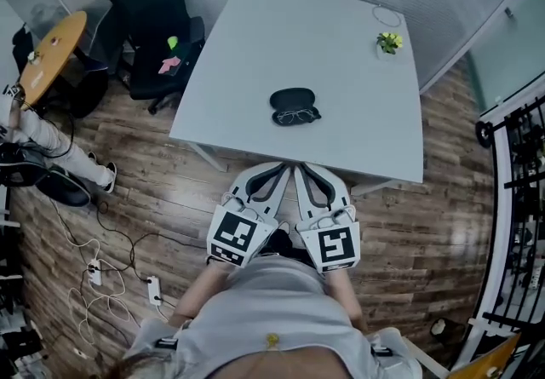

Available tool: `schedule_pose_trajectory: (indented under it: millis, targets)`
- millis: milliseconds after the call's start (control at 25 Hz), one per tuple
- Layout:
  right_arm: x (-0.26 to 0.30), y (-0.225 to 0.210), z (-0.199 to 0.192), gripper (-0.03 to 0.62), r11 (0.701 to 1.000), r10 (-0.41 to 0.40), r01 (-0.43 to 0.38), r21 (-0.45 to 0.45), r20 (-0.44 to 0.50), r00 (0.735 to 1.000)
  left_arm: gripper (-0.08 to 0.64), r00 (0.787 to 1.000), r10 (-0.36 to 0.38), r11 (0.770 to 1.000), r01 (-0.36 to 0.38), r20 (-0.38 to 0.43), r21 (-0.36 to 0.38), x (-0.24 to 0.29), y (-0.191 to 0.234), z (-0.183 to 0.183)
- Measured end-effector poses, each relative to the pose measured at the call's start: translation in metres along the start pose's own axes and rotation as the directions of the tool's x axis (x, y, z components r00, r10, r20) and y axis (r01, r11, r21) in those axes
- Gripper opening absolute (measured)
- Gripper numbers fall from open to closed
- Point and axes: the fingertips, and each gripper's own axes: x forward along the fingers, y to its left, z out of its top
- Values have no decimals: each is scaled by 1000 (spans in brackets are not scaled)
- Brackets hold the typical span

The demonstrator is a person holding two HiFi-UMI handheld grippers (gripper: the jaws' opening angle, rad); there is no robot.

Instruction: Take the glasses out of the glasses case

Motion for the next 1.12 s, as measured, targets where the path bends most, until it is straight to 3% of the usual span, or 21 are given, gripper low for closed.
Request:
schedule_pose_trajectory:
  millis: [520,1120]
  targets:
    - [33,-43,-4,20,999,5,-6,40,9,1000,31,999,15,1000,-14,43,-25,42,26,19]
    - [111,-90,-1,20,992,-115,116,48,-21,993,31,992,-127,992,127,11,18,112,89,32]
